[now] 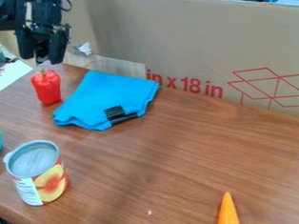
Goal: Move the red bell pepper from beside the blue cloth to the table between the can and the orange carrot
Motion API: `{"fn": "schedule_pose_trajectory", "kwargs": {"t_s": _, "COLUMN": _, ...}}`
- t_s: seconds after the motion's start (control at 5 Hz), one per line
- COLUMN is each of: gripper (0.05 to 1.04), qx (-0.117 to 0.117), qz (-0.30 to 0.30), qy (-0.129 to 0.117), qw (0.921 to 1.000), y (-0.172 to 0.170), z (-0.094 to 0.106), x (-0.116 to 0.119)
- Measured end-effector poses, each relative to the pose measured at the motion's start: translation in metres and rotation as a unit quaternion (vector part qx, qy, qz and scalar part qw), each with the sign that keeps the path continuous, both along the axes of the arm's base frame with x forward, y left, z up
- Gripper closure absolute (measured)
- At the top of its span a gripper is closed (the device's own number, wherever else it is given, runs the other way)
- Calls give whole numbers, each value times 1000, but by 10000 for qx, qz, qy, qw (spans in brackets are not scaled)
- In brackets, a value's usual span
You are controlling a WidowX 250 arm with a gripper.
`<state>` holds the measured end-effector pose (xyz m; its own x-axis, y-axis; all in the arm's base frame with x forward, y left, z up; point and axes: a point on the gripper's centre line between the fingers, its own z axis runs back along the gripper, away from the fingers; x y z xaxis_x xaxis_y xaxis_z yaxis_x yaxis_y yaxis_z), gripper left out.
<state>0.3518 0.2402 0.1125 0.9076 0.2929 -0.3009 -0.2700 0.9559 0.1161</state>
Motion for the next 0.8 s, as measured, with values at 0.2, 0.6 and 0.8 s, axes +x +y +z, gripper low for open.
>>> {"fn": "schedule_pose_trajectory", "kwargs": {"t_s": 0.2, "gripper": 83, "qx": 22, "qz": -34, "qy": -16, "qw": 10000, "y": 2, "z": -4, "x": 0}}
{"fn": "schedule_pose_trajectory", "kwargs": {"t_s": 0.6, "gripper": 83, "qx": -30, "qz": 15, "qy": 61, "qw": 10000, "y": 3, "z": -15, "x": 2}}
{"fn": "schedule_pose_trajectory", "kwargs": {"t_s": 0.8, "gripper": 83, "qx": -90, "qz": 123, "qy": 175, "qw": 9997, "y": 7, "z": -23, "x": 1}}
